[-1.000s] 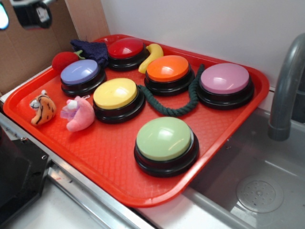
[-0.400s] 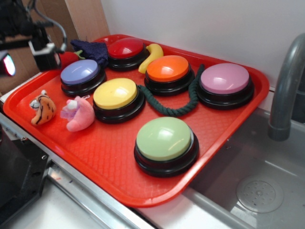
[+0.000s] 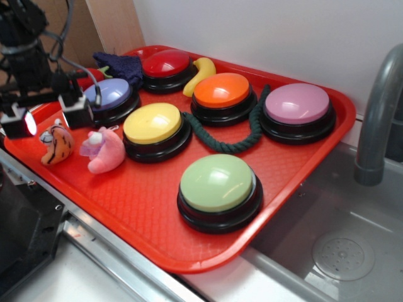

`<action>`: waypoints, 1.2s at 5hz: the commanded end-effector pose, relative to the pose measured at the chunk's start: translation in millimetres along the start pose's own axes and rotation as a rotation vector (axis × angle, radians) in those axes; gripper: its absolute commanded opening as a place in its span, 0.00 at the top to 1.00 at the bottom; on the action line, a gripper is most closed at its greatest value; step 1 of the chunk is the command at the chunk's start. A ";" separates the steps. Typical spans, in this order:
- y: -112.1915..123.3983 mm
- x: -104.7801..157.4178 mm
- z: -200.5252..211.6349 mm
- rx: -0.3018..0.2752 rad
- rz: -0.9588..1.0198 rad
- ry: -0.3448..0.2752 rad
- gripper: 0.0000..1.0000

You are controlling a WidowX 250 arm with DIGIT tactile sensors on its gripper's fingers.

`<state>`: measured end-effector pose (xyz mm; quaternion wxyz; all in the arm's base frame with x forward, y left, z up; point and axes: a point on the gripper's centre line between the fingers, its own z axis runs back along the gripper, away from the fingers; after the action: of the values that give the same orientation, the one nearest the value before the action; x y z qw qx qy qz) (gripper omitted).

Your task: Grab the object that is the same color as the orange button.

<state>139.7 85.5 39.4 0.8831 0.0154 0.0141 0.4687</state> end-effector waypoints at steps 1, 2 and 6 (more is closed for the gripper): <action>10.3 7.1 -13.4 -0.011 0.058 -0.044 0.00; 9.5 7.9 -16.3 -0.001 0.070 -0.069 1.00; -39.0 -37.8 92.0 -0.046 -0.465 -0.149 1.00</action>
<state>155.9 29.4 117.5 0.9645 0.0312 -0.0385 0.2593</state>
